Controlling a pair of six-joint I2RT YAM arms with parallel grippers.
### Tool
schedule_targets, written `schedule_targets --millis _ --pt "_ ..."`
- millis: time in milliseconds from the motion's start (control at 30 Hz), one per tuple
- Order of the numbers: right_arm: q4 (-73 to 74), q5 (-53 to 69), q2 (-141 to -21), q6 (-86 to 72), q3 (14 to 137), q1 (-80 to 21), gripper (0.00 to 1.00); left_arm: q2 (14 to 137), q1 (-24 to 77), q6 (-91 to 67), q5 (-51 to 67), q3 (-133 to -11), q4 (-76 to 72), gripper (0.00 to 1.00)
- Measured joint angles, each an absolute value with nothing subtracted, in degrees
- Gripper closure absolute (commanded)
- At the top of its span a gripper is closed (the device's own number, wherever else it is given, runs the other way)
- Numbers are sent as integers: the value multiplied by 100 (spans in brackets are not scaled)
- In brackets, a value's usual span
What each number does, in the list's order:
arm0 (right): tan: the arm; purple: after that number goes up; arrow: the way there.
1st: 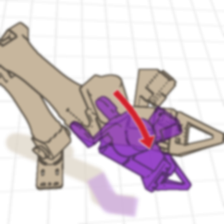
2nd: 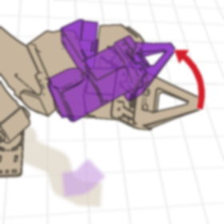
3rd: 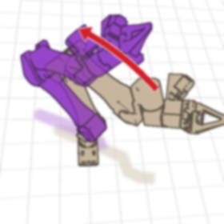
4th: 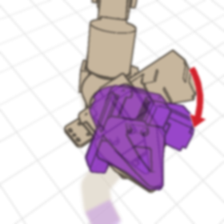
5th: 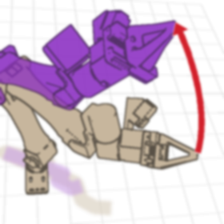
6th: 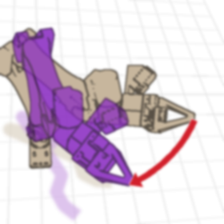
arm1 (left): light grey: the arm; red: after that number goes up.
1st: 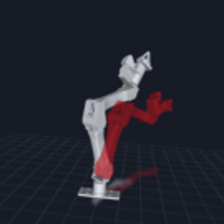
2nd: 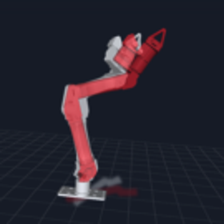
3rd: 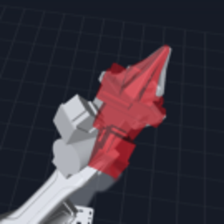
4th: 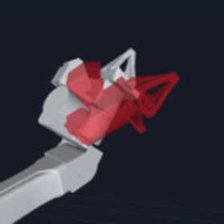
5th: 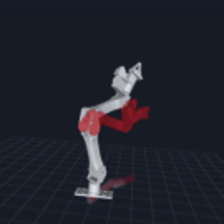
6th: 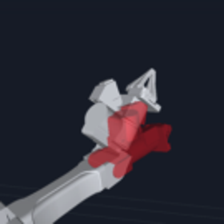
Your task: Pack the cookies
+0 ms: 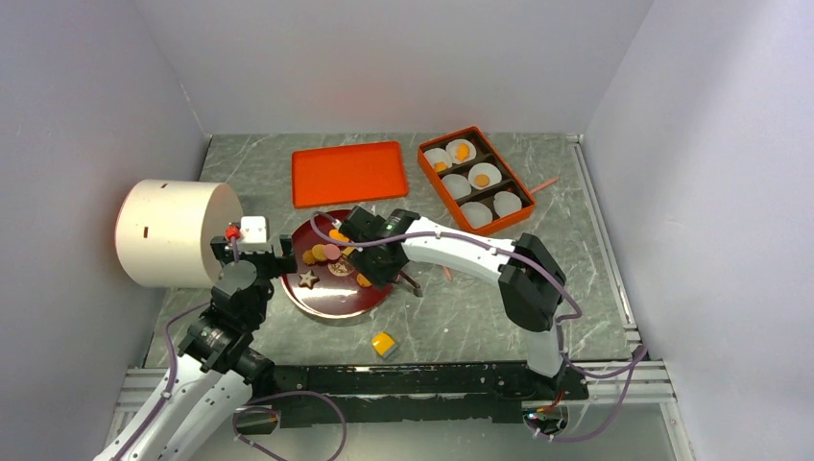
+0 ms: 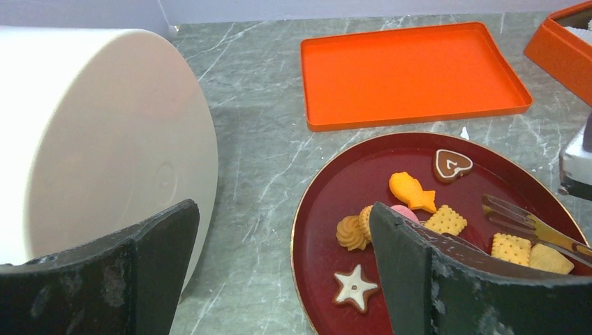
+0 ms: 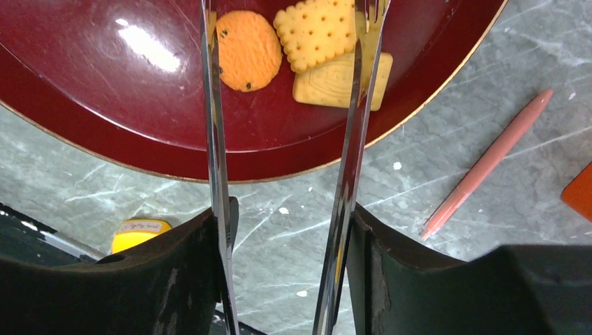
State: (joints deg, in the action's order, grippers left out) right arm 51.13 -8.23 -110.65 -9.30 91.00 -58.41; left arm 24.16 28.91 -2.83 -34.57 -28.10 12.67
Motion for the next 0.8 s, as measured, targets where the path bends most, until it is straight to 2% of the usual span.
schedule_targets --millis 567,800 --pt "5411 -1068 -11767 -969 9887 -5898 39 2458 2891 -377 -3426 -2810 1269 3" --pt "5474 -1109 -11883 -967 10016 -5909 42 2418 2891 -379 -3380 -2810 1269 4"
